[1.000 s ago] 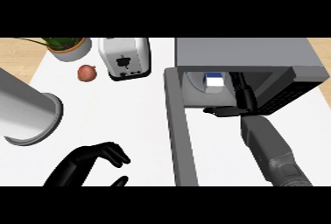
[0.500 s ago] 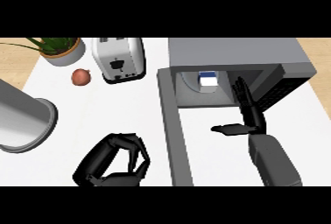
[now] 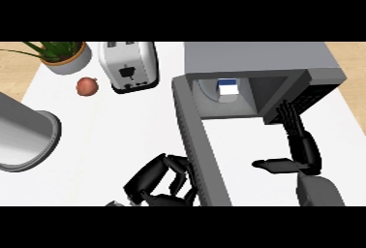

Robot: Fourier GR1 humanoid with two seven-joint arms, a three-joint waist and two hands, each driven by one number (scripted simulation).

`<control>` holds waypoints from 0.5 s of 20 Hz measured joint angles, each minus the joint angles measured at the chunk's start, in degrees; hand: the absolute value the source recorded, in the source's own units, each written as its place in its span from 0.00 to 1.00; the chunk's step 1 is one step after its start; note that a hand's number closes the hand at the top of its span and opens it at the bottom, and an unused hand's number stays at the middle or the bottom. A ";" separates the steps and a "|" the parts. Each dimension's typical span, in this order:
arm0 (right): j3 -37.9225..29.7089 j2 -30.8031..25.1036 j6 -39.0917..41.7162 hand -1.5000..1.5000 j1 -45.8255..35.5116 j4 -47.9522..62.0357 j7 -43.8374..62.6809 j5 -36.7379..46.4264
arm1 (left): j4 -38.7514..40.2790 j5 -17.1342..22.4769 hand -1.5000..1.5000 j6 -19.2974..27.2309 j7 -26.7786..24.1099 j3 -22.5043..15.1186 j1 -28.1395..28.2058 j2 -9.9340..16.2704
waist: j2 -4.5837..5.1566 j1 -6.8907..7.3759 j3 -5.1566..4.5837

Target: Pick up the milk, place it into the microwave and close the microwave

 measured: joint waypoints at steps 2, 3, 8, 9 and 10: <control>0.47 0.02 0.92 0.00 4.30 -6.62 2.22 -1.17 | 2.50 0.68 1.00 1.27 -0.96 -2.37 -1.68 0.02 | 0.04 -0.02 -0.01; 0.45 -0.37 1.59 0.00 6.41 -9.85 3.25 -1.87 | 3.85 0.54 1.00 2.02 -1.84 -3.86 -1.81 0.00 | 0.05 -0.04 -0.01; 0.29 -1.20 3.62 0.00 12.71 -23.35 9.27 -5.36 | 10.89 2.76 1.00 11.38 -2.39 -13.91 -7.76 0.03 | 0.28 -0.19 -0.01; 0.19 -1.35 4.24 0.00 13.91 -25.68 10.28 -6.29 | 12.12 4.07 1.00 13.82 -2.16 -15.91 -9.43 0.05 | 0.33 -0.22 0.00; -0.03 -1.69 5.15 0.00 15.12 -27.66 11.06 -7.35 | 12.63 5.43 1.00 16.69 -1.22 -18.08 -10.80 0.17 | 0.38 -0.33 0.00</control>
